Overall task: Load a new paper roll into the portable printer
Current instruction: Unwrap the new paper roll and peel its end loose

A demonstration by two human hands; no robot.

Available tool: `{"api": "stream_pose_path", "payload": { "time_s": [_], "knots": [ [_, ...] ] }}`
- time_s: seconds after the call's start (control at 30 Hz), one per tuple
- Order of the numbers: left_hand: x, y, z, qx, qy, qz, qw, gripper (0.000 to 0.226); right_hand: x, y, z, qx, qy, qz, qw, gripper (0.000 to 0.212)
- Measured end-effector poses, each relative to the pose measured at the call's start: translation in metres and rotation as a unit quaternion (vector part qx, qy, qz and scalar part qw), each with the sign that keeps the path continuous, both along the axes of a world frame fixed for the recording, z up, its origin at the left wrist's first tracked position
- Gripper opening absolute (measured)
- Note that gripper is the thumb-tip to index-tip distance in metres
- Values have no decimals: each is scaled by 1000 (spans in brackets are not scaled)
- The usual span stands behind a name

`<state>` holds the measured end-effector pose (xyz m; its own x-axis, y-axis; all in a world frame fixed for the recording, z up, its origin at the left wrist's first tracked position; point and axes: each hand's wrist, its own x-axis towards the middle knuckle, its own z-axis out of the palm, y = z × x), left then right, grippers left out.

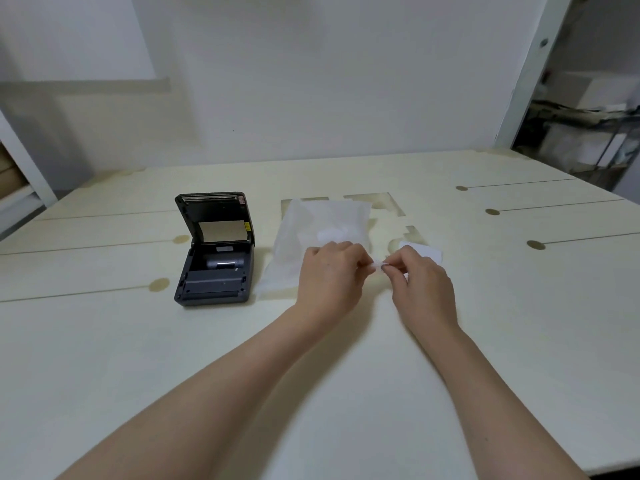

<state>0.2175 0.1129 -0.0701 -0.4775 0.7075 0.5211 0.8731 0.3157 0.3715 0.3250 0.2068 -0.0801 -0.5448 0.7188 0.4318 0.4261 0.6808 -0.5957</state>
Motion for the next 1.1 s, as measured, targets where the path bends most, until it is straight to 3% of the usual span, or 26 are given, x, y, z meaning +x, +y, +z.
{"api": "stream_pose_path", "payload": {
  "time_s": [0.27,0.5,0.67,0.87,0.93,1.0,1.1],
  "knots": [
    [-26,-33,-1,22,20,134,991,16,1,15,-7,15,4,-142,990,7],
    [-35,-51,5,50,8,176,983,13,-5,11,-7,11,10,-183,983,5],
    [-33,-54,8,50,-126,140,981,26,-5,12,-4,-29,34,-160,986,6],
    [-48,-43,22,58,-258,129,956,48,-14,9,21,-38,135,-160,977,28],
    [-54,-32,25,36,-274,143,950,58,-25,12,29,-67,112,-144,981,29],
    [-63,-18,26,-1,-288,160,944,69,-42,20,32,-106,18,-105,989,38],
    [-70,0,26,-2,-416,135,899,81,-66,23,28,-156,-100,-38,982,60]
  ]
}}
